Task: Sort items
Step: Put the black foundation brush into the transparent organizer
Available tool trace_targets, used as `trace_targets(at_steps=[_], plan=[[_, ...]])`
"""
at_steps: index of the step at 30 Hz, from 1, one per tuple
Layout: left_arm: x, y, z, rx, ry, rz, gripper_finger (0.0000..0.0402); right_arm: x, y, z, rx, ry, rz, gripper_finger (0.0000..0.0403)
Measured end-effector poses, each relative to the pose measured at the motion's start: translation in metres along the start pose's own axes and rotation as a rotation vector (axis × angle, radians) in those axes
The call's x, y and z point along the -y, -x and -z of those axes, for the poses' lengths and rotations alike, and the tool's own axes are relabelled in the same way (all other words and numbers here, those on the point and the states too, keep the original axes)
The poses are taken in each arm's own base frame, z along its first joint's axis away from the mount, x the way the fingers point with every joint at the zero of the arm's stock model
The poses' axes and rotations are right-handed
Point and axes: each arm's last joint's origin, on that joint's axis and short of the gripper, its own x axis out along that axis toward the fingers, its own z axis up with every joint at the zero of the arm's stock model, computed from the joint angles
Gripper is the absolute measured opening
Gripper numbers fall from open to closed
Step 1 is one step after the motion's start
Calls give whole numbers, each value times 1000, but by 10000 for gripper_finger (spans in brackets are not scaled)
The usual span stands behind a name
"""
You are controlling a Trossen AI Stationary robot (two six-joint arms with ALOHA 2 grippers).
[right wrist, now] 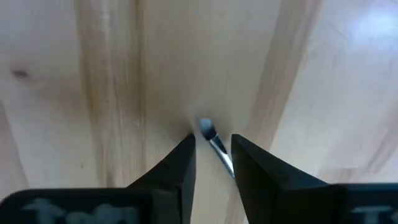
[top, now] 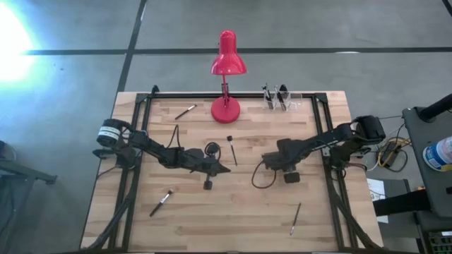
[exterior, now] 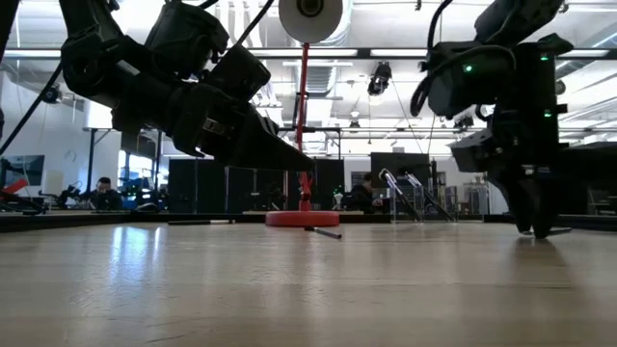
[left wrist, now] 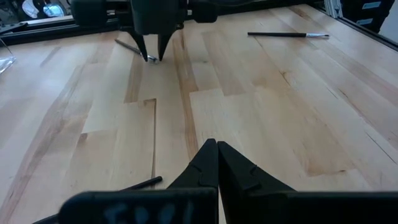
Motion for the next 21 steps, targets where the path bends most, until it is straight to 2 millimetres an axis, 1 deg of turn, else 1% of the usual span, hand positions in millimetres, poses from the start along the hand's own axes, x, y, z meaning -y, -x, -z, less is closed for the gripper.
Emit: trace_targets(at_steps=[5, 12, 15, 18, 20, 21], plan=[[0, 1, 2, -5, 0, 1, 0, 5, -4, -2, -10, 10, -51, 63], [0, 1, 2, -5, 9, 1, 0, 5, -5, -3, 1, 24, -64, 22], [0, 1, 1, 5, 15, -4, 0, 5, -5, -3, 3, 22, -62, 15], [-1, 3, -1, 49, 35, -49, 0, 6, -2, -2, 25, 14, -59, 15], [-4, 7, 1, 81, 49, -85, 0, 7, 2, -4, 69, -11, -44, 15], [-6, 10, 2, 99, 56, -96, 0, 8, 6, -7, 125, -29, -20, 14]])
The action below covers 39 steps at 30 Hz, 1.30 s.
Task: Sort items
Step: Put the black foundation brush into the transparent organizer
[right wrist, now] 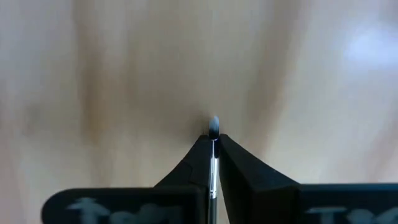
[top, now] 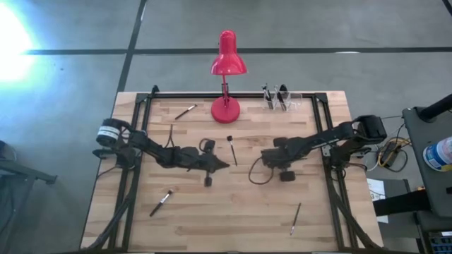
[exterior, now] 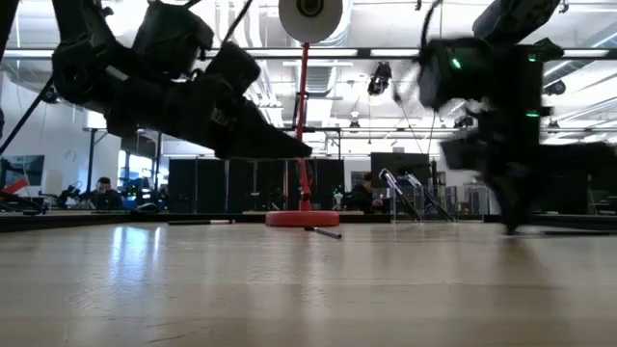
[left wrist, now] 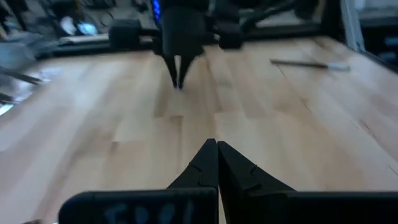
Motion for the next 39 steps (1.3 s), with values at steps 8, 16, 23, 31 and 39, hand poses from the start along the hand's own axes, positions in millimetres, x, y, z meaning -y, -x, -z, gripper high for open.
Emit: trace_targets(at_steps=[8, 16, 23, 31, 39], plan=[[-16, 28, 10, 172, 110, -54, 0, 7, 40, -9, 350, -67, 27, 13], [-18, 37, 8, 236, 126, -56, 0, 26, 91, -5, 746, -202, 230, 13], [-18, 38, 8, 236, 123, -56, 0, 67, 108, 7, 1061, -356, 406, 13], [-18, 38, 8, 236, 106, -58, 0, 140, 99, 35, 1183, -620, 630, 12], [-18, 38, 9, 233, 100, -63, 0, 204, 76, 67, 1196, -776, 648, 12]])
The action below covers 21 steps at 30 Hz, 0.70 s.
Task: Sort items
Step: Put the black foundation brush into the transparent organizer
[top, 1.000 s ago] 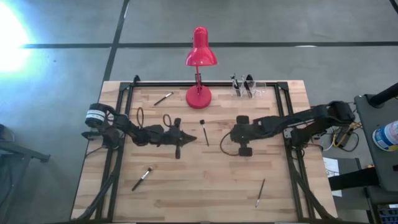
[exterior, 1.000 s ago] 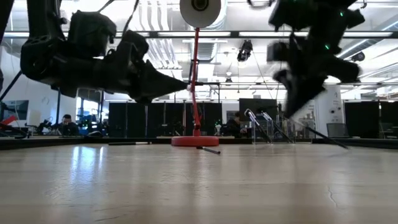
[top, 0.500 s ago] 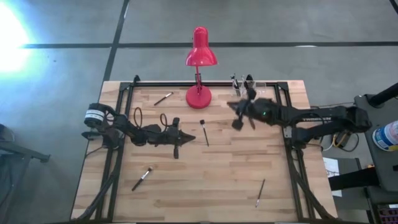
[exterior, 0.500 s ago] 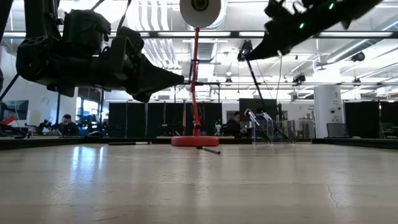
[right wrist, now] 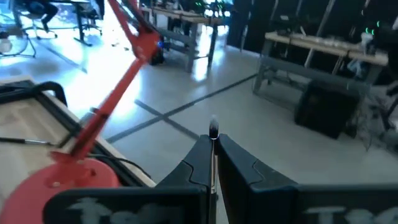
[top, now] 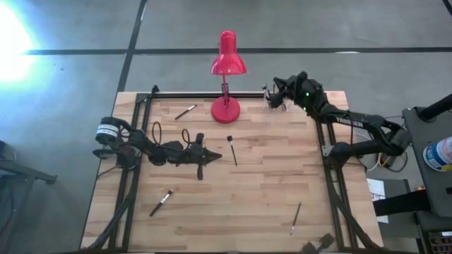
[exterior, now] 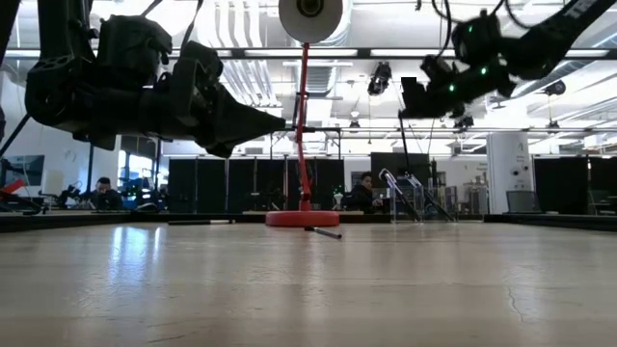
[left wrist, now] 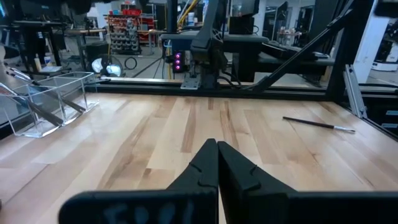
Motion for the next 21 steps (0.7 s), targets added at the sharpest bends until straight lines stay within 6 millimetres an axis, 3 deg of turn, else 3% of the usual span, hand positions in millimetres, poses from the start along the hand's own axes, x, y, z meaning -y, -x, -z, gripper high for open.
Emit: trace_targets(at_steps=[4, 9, 21], plan=[[0, 0, 0, 0, -5, 0, 0, 12, -13, 14, -27, -57, -7, 12], [0, 0, 0, 0, -5, 0, 0, 12, -24, 25, -85, -46, -5, 12], [0, 0, 0, -4, -5, 0, 0, 11, -35, 23, -230, -79, -9, 13]])
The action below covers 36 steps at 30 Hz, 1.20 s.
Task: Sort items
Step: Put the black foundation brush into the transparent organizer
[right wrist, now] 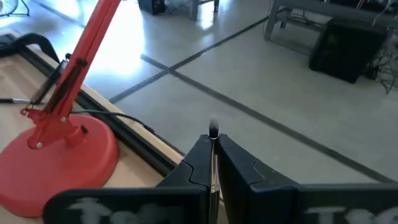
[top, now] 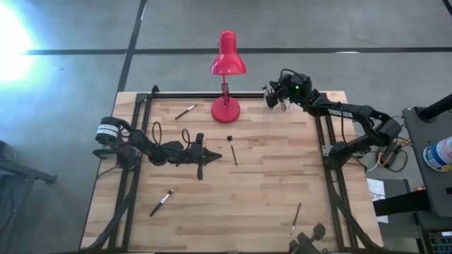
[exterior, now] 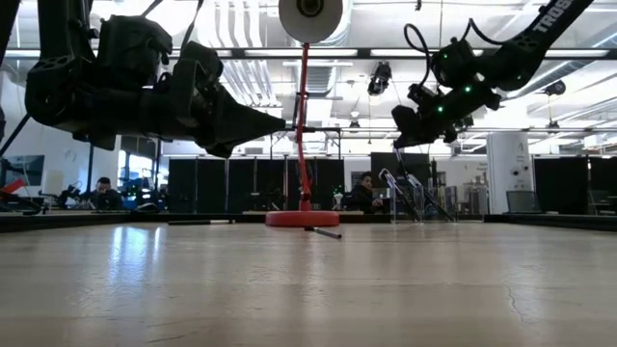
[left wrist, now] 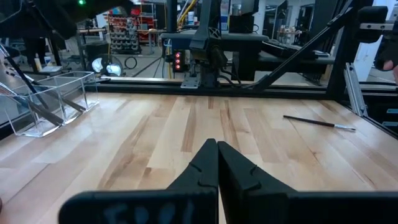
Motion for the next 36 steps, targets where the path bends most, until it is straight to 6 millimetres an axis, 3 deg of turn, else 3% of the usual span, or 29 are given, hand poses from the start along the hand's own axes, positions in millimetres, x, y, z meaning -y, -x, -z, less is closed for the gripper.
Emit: trace_targets(at_steps=[15, 28, 32, 36], plan=[[0, 0, 0, -1, 0, 0, 0, -1, -11, 6, -74, -34, 2, 17], [0, 0, 0, -2, 2, -5, 0, 0, -9, -10, -133, -46, 4, 120], [0, 0, 1, -7, 5, -5, 0, -4, -8, -13, -156, 28, -12, 103], [-1, 0, 2, -17, 12, -44, 0, -15, 0, -8, -150, 90, -51, 52]])
